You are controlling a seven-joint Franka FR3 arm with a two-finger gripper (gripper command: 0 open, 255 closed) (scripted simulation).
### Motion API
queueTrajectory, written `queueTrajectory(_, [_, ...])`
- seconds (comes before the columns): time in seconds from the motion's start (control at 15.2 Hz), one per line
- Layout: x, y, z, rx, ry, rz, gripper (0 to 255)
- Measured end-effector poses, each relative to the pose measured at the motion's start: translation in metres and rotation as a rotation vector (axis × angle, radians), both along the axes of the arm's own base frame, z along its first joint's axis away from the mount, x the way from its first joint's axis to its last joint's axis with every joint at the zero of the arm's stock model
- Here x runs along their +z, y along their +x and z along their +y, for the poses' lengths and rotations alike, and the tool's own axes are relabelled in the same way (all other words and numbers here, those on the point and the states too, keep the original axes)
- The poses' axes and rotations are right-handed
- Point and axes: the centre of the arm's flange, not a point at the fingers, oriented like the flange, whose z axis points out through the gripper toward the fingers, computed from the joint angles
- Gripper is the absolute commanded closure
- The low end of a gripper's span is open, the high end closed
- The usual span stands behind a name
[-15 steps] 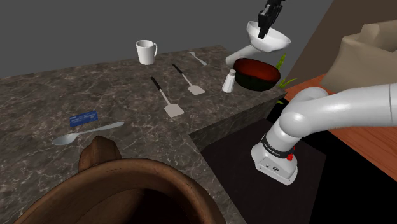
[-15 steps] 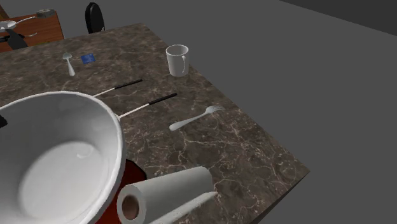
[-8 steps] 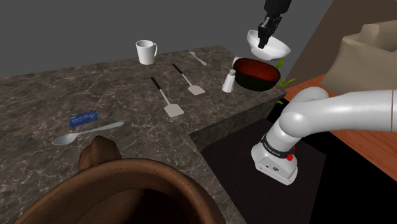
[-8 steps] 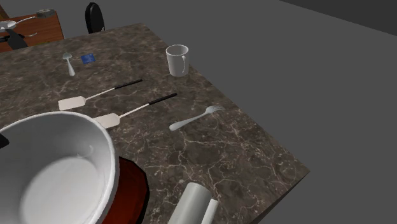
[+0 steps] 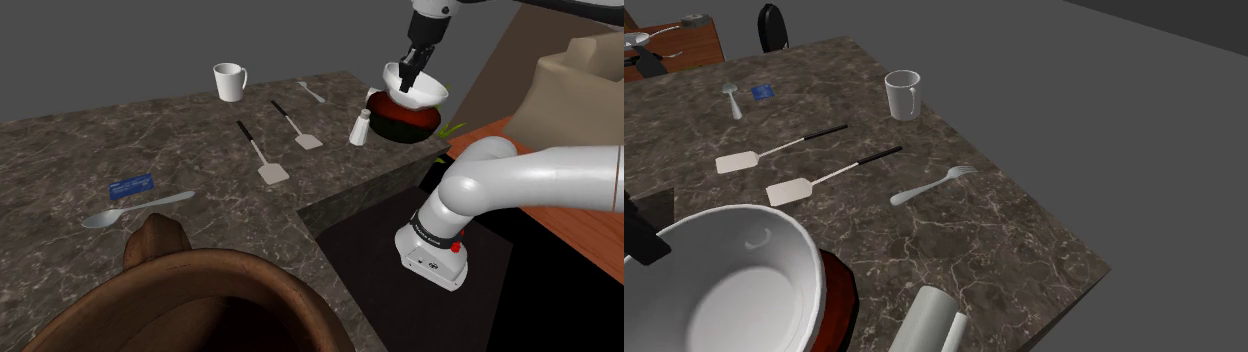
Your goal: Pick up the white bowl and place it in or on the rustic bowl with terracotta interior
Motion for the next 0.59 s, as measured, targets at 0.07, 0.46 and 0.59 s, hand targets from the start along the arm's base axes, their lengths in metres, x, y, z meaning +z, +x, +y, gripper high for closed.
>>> queueTrajectory(0.07, [-0.006, 0.0, -0.001, 0.0, 0.0, 0.0, 255])
queueTrajectory(0.46, [-0.034, 0.001, 0.0, 0.0, 0.0, 0.0, 255])
queueTrajectory(0.59, [-0.036, 0.0, 0.0, 0.0, 0.0, 0.0, 255])
